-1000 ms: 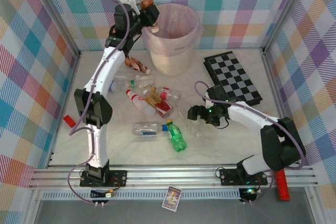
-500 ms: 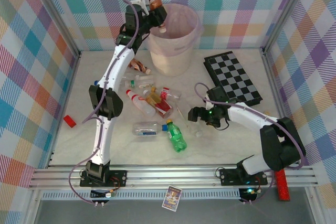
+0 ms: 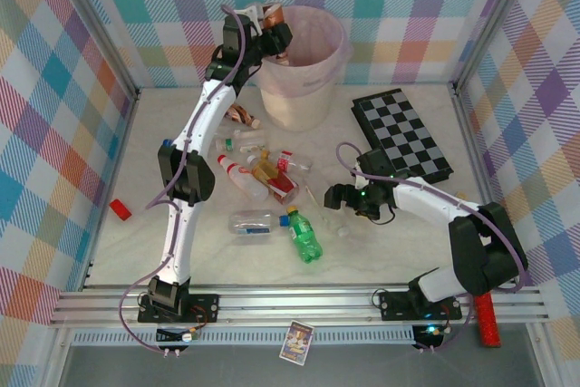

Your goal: Put the plastic bottles in the bin

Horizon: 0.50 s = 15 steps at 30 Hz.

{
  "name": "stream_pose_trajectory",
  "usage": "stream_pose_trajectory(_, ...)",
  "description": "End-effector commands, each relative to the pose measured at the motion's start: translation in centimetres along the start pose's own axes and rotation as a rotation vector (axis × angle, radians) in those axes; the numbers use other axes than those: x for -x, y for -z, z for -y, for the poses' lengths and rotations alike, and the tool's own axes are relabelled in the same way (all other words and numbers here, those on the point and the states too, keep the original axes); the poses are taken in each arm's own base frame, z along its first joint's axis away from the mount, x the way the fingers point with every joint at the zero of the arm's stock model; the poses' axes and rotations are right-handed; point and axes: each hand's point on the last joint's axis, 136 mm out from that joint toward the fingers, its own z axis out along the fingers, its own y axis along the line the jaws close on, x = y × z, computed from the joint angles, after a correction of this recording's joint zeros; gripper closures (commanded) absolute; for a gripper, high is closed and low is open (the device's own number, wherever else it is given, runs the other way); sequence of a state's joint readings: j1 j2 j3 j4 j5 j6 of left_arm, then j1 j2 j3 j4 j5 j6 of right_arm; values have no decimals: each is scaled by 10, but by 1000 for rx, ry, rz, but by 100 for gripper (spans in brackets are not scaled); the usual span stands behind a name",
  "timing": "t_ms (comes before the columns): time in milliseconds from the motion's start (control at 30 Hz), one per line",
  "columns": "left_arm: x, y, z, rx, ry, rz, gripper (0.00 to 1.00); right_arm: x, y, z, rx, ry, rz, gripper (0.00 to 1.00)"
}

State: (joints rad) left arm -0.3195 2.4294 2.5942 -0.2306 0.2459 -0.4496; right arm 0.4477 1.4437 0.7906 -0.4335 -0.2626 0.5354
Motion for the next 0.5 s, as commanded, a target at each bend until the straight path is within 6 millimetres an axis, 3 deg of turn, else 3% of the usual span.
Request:
stream_pose_trajectory(0, -3, 2, 9, -18, -5, -11, 34, -1, -1, -1, 1, 9, 2, 1)
stream_pose_trajectory(233, 3, 8, 14, -20, -21, -6, 22, -3, -4, -2, 1, 8, -12, 1)
stream_pose_trajectory(467, 13, 19, 23, -24, -49, 6, 19, -6, -9, -11, -32, 55, -33, 1)
